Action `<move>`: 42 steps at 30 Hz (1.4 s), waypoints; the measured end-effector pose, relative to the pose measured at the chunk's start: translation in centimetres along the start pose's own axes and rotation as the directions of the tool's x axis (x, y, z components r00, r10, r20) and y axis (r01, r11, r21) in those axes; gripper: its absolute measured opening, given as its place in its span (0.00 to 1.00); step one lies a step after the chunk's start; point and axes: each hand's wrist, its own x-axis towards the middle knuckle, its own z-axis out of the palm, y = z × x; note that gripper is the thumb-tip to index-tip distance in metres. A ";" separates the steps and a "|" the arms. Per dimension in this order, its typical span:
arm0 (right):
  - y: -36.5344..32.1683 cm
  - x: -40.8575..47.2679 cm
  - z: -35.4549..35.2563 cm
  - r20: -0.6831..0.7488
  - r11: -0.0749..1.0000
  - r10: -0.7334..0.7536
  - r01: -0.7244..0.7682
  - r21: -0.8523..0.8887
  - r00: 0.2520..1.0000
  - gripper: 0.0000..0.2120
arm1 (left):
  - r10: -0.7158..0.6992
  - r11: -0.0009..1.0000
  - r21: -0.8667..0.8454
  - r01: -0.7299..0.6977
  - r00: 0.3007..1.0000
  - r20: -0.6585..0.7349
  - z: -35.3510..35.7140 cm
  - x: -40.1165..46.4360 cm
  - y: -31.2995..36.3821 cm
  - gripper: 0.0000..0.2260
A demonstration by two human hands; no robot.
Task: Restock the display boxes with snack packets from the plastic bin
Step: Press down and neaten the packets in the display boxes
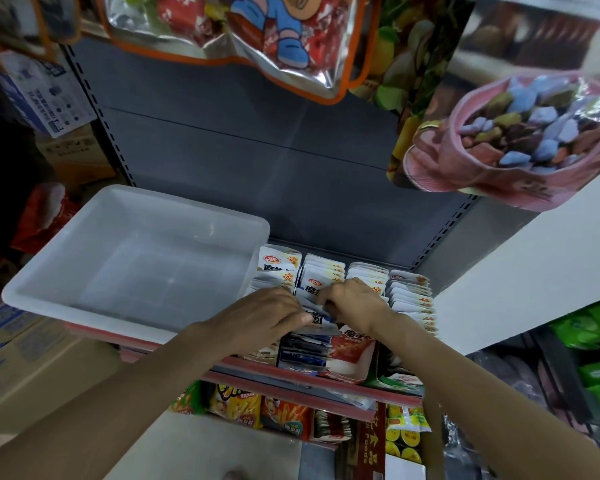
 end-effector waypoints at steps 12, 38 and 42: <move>1.9 0.4 -0.7 0.020 0.964 0.056 -0.059 0.258 0.998 0.14 | 0.038 0.983 0.178 -0.054 0.995 0.088 -0.3 0.2 0.6 0.15; 0.8 -0.1 0.1 0.238 0.999 -0.026 0.015 0.045 0.971 0.20 | 0.023 0.951 0.298 -0.076 0.984 0.176 0.6 2.0 -0.4 0.30; 1.0 0.1 0.5 0.222 0.994 0.048 -0.069 0.087 0.974 0.20 | 0.046 0.947 0.305 -0.098 0.984 0.172 0.8 1.9 -0.6 0.36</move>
